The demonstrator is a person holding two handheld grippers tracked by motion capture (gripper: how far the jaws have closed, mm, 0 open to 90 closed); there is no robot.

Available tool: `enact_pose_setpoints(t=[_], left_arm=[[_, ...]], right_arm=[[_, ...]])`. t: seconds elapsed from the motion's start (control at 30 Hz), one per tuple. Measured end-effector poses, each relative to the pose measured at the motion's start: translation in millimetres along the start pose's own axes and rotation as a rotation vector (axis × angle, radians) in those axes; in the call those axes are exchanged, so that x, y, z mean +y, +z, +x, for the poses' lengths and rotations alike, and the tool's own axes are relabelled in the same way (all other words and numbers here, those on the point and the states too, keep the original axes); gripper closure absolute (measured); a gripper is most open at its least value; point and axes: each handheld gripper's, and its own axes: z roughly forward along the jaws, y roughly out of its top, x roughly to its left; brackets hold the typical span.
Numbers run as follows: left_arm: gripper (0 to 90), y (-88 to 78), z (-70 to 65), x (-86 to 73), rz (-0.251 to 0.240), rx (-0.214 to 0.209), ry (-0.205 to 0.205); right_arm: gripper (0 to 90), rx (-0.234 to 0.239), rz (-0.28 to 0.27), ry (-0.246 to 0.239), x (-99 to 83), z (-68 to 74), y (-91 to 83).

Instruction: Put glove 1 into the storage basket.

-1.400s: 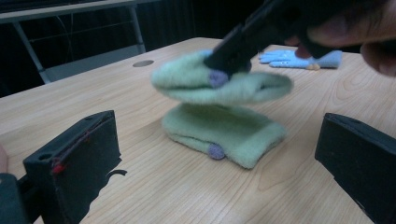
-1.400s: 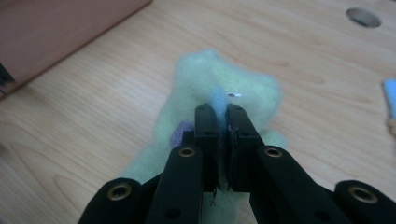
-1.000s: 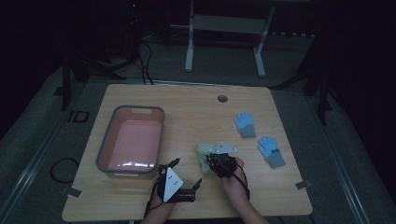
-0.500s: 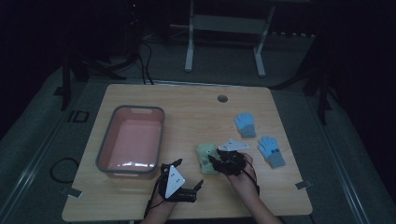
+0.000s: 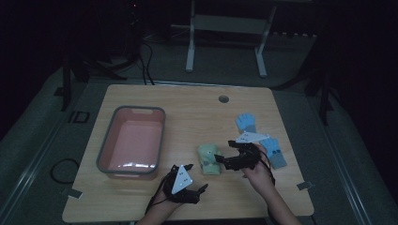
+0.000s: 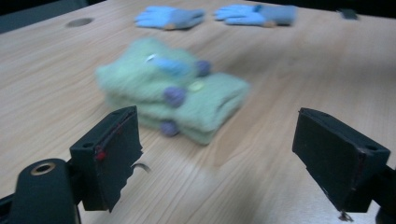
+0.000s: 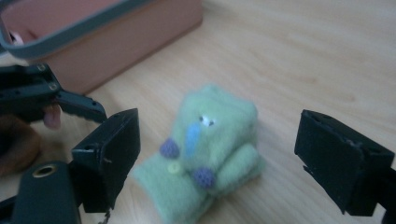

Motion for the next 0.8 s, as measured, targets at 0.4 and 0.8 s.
enact_pose_setpoints(t=[0.4,0.8], left_arm=[[38.1,25.4,7.9,24.9,0.093,-0.112,0.209],[45.7,51.3,12.7,22.0,0.201,-0.162,0.339]], right_arm=[[34.8,0.042,0.112,0.009,32.2,-20.5,33.7],[38.0,0.139,0.272,0.087,21.3,-42.0,85.6]])
